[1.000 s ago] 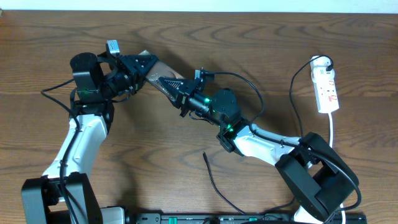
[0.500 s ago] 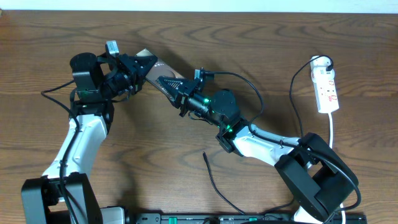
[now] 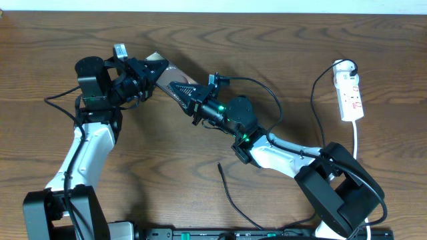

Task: Plug charger to phone and switch on socket
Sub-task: 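Close the left gripper on the phone's far end held by the right gripper, then open the right gripper and carry the phone left with the left gripper, then lower the right gripper onto the black cable plug and grasp it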

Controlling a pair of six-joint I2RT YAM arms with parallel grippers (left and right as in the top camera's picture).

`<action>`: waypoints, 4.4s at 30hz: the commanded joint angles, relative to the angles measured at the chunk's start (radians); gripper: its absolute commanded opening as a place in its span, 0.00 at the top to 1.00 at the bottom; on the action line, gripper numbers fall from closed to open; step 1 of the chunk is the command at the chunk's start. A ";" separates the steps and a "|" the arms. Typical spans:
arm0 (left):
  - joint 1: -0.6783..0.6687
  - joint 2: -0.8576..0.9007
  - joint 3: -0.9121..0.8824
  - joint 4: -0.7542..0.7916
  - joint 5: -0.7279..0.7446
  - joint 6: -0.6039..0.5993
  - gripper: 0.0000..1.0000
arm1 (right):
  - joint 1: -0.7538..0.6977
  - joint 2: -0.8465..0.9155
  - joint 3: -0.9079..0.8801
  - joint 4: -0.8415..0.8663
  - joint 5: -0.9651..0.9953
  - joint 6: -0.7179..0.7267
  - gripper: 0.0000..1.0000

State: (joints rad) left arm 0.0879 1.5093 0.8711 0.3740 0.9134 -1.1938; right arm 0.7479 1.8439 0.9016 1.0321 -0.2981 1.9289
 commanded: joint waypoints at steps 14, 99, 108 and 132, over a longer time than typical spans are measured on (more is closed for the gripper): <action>-0.006 -0.011 0.004 0.024 -0.005 0.072 0.93 | 0.019 -0.003 0.007 -0.003 -0.026 -0.008 0.01; 0.465 -0.011 0.004 0.080 0.660 0.438 0.93 | 0.144 0.021 0.373 -2.066 0.158 -1.107 0.05; 0.465 -0.011 0.004 0.080 0.659 0.438 0.93 | 0.162 0.021 0.294 -1.981 0.158 -1.069 0.19; 0.465 -0.011 0.004 0.080 0.646 0.439 0.93 | 0.163 0.145 0.294 -1.925 0.183 -1.070 0.79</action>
State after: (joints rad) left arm 0.5495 1.5093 0.8711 0.4465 1.5421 -0.7612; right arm 0.9058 1.9423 1.2087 -0.9035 -0.1184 0.8604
